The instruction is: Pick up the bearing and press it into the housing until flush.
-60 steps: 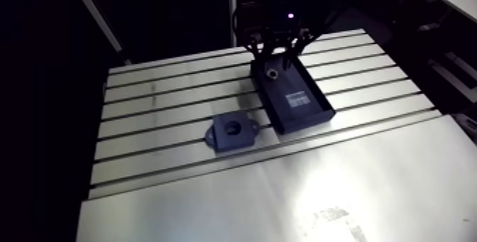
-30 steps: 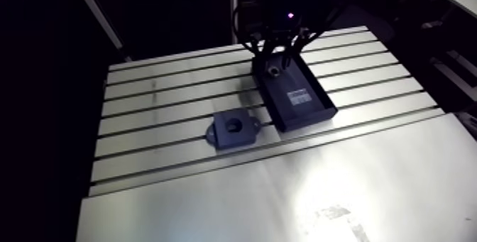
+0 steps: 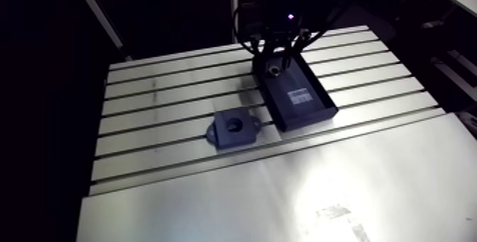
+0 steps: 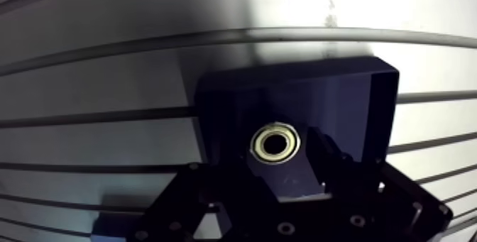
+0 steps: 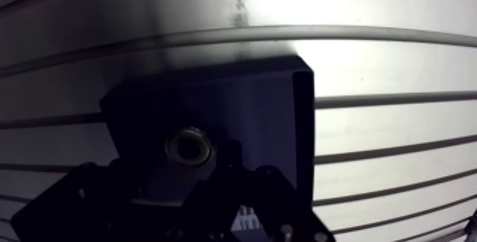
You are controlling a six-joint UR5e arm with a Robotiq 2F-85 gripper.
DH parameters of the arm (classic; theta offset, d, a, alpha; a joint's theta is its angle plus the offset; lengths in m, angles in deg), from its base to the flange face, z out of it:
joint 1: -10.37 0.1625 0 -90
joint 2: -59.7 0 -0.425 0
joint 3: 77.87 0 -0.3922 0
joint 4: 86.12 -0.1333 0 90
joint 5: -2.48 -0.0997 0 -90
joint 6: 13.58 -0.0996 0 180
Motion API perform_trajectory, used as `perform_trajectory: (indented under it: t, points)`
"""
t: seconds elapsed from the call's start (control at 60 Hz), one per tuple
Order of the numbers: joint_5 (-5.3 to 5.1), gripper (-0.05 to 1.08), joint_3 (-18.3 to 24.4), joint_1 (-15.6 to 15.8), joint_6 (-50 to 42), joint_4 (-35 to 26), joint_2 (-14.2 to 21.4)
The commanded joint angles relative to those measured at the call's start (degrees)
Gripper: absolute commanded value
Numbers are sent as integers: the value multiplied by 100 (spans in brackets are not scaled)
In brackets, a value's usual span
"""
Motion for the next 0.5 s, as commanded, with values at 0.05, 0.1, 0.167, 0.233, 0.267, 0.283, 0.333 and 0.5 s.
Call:
perform_trajectory:
  t: [0.05, 0.1, 0.167, 0.233, 0.267, 0.283, 0.333, 0.5]
  points:
    - [10, 44, -7, 1, 7, 5, -6]
    - [10, 44, -7, 1, 9, 5, -6]
    - [10, 44, -7, 1, 9, 5, -6]
    - [10, 44, -7, 1, 9, 5, -6]
    - [10, 44, -7, 1, 9, 5, -6]
    - [10, 44, -7, 1, 9, 5, -6]
    - [10, 44, -15, 1, 9, 5, -6]
    - [10, 45, -16, 8, 8, 5, -6]
